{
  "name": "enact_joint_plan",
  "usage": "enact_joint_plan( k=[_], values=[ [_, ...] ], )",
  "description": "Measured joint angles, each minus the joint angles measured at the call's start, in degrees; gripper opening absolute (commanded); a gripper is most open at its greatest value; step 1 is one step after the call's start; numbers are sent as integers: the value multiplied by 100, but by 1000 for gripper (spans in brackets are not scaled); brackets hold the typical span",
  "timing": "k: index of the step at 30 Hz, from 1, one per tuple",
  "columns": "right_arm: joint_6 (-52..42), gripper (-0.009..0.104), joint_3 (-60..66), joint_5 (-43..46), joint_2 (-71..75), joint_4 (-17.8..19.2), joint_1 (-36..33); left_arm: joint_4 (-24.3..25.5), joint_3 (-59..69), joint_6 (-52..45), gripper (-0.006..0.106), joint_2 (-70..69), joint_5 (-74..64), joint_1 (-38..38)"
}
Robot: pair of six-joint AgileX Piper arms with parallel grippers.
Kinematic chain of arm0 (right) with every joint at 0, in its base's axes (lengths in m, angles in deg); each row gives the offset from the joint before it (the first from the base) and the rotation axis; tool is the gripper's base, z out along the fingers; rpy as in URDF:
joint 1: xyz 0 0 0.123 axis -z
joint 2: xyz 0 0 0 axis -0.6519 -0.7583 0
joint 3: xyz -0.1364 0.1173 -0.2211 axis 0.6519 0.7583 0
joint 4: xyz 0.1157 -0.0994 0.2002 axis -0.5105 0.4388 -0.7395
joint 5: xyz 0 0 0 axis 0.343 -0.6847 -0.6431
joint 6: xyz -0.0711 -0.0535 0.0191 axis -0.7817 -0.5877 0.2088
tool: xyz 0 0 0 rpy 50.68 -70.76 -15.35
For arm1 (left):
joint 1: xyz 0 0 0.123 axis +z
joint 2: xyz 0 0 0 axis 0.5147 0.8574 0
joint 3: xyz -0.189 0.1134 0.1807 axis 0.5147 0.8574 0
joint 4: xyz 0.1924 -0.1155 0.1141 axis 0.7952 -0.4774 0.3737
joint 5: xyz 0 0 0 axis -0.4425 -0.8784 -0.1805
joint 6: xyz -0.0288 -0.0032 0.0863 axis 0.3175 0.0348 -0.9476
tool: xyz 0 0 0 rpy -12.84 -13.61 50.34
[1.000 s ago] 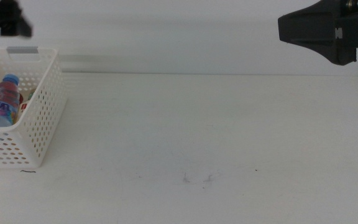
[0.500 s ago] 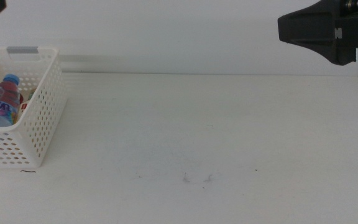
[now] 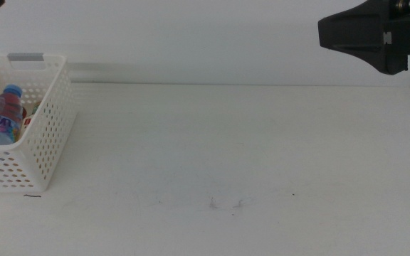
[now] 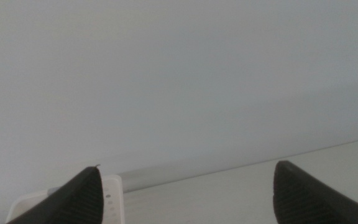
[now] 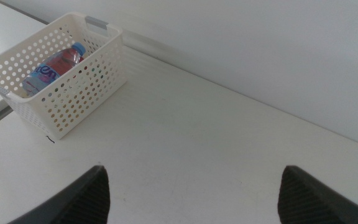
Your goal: Use arms to grab the bottles and put them into the dustbin to the left of the table.
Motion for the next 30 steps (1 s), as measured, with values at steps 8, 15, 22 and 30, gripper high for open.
enact_joint_plan(
  k=[8, 15, 22, 30],
  values=[
    [0, 86, 0, 0, 0, 0, 0, 1065, 0, 1623, 94, -88, 180, -8],
    [4, 86, 0, 0, 0, 0, 0, 1234, 0, 1839, 94, -112, 306, -8],
    [15, 86, 902, 1100, 331, -67, 212, 1234, 435, 1839, 94, -439, 511, -8],
    [17, 86, 4104, 3313, 1885, -155, 1783, 1346, 3407, 1846, 94, -2358, 940, -8]
  ],
)
